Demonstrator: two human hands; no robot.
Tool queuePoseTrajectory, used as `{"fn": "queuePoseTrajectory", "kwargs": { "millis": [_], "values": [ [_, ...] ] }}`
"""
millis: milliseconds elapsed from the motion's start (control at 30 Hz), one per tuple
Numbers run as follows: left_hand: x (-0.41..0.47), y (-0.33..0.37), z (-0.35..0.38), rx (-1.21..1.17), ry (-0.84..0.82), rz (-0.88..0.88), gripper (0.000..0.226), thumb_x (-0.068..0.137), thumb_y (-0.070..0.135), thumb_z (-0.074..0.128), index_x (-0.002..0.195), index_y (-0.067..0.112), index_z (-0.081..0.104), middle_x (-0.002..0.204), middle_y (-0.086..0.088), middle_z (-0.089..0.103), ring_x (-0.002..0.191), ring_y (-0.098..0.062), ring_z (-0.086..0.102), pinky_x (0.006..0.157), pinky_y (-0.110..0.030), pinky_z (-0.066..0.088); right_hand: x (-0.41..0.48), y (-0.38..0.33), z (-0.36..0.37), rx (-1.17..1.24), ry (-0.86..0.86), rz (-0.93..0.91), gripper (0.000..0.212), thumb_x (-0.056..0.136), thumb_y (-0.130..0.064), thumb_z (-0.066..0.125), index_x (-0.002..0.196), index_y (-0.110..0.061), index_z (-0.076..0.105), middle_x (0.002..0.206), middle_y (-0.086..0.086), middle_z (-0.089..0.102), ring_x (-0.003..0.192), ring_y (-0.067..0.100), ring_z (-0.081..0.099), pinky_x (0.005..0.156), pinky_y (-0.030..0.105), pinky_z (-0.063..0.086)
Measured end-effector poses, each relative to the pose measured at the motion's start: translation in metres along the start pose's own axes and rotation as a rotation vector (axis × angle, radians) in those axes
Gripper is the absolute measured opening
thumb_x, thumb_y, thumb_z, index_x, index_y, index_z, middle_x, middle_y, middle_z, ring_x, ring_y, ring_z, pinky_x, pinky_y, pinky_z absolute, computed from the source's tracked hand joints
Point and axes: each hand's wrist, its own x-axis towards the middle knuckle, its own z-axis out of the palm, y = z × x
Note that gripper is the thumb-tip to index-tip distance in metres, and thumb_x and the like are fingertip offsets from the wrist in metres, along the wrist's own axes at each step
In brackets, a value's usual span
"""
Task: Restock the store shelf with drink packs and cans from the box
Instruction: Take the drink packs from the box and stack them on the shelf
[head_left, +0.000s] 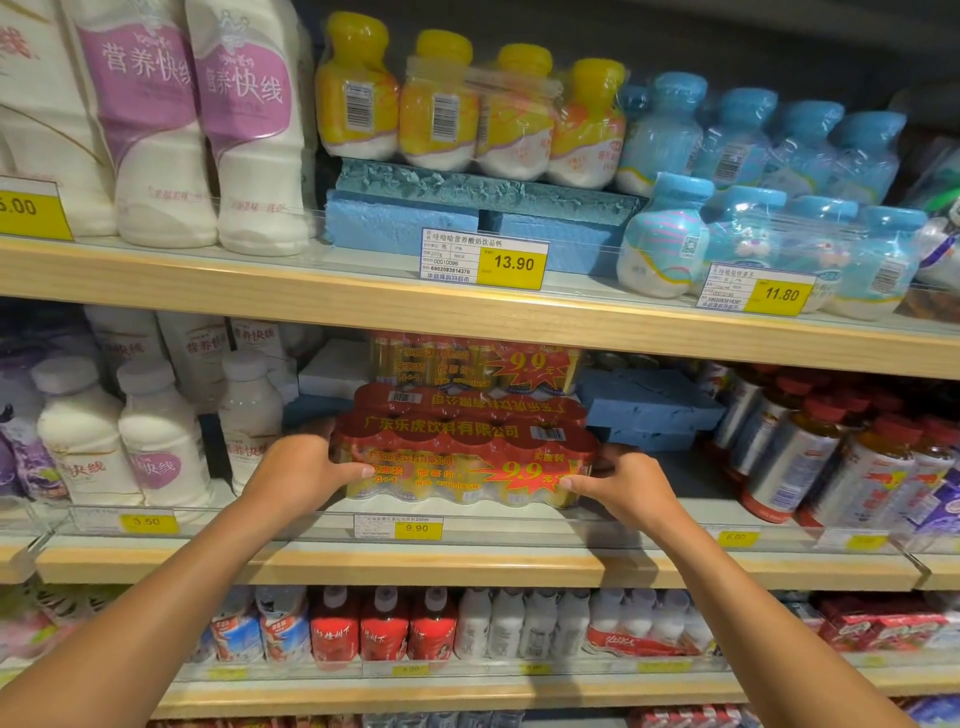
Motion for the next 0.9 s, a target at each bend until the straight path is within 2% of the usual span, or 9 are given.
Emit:
{"fn": "queuePoseTrajectory", "kwargs": {
  "millis": [100,200,267,367,533,700,800,833,900],
  "values": [
    [0.001,-0.002,0.001,-0.010,0.006,0.016,0.050,0.080,0.062,0.068,0.087,0.013,0.059,0.059,-0.006,0.060,0.058,-0.016,0.058,0.052,-0.029,0.040,0.003,0.002,0.000,-0.014,0.003,0.005,0.041,0.073,-0.052,0.082,0.099,-0.022,0.069,0.086,-0.012,0.073,0.073,-0.001,0.064,0.056,0.015,0.041],
    [0.002,-0.004,0.003,-0.023,0.013,0.032,0.051,0.078,0.063,0.069,0.093,0.015,0.060,0.070,-0.008,0.069,0.064,-0.017,0.062,0.059,-0.033,0.049,0.002,-0.001,0.000,-0.023,-0.004,0.014,0.043,0.073,-0.051,0.082,0.102,-0.022,0.068,0.089,-0.010,0.072,0.074,-0.001,0.061,0.056,0.015,0.041],
    [0.001,-0.003,0.002,-0.030,0.021,0.023,0.054,0.078,0.062,0.070,0.086,0.009,0.065,0.070,-0.007,0.068,0.064,-0.017,0.062,0.057,-0.033,0.049,0.001,-0.004,-0.001,-0.037,-0.006,0.019,0.043,0.074,-0.051,0.082,0.103,-0.022,0.067,0.087,-0.009,0.070,0.073,0.001,0.061,0.056,0.016,0.040],
    [-0.006,0.003,-0.001,-0.010,0.018,0.009,0.052,0.082,0.055,0.070,0.057,0.013,0.053,0.052,0.001,0.051,0.052,-0.012,0.051,0.046,-0.027,0.033,-0.001,-0.005,0.000,-0.063,-0.003,0.018,0.046,0.075,-0.051,0.081,0.106,-0.021,0.066,0.088,-0.009,0.070,0.076,0.005,0.062,0.058,0.018,0.042],
    [-0.009,0.006,-0.007,-0.014,0.008,0.024,0.049,0.083,0.053,0.071,0.057,0.016,0.052,0.052,0.003,0.050,0.051,-0.012,0.051,0.047,-0.027,0.034,-0.008,-0.014,-0.002,-0.121,0.022,-0.003,0.051,0.076,-0.051,0.080,0.114,-0.025,0.061,0.097,-0.006,0.073,0.077,0.006,0.062,0.067,0.027,0.052],
    [-0.010,0.001,-0.011,-0.027,0.064,0.097,0.043,0.080,0.055,0.073,0.082,0.018,0.052,0.057,0.000,0.060,0.056,-0.015,0.059,0.052,-0.033,0.047,-0.023,-0.033,-0.004,-0.182,0.057,-0.044,0.058,0.075,-0.056,0.079,0.107,-0.010,0.063,0.076,0.006,0.069,0.066,0.015,0.063,0.053,0.032,0.048],
    [-0.019,0.002,-0.017,0.011,0.099,0.124,0.047,0.081,0.055,0.072,0.084,0.018,0.043,0.061,0.002,0.055,0.058,-0.012,0.056,0.048,-0.029,0.039,-0.032,-0.040,-0.003,-0.209,0.071,-0.040,0.055,0.072,-0.062,0.077,0.075,-0.013,0.053,0.059,-0.001,0.054,0.052,0.012,0.048,0.049,0.029,0.036],
    [-0.020,0.002,-0.019,0.018,0.103,0.123,0.048,0.082,0.055,0.072,0.080,0.014,0.048,0.062,0.003,0.053,0.059,-0.012,0.055,0.048,-0.028,0.036,-0.033,-0.041,-0.002,-0.212,0.078,-0.054,0.060,0.070,-0.066,0.076,0.072,-0.013,0.048,0.063,-0.003,0.054,0.056,0.011,0.049,0.050,0.031,0.039],
    [-0.023,-0.003,-0.021,0.028,0.109,0.149,0.052,0.082,0.056,0.070,0.100,0.009,0.058,0.069,0.003,0.054,0.064,-0.012,0.055,0.051,-0.029,0.041,-0.040,-0.044,0.002,-0.221,0.104,-0.089,0.061,0.066,-0.073,0.073,0.082,-0.017,0.053,0.080,-0.005,0.058,0.075,0.012,0.056,0.060,0.033,0.051]
  ]
}}
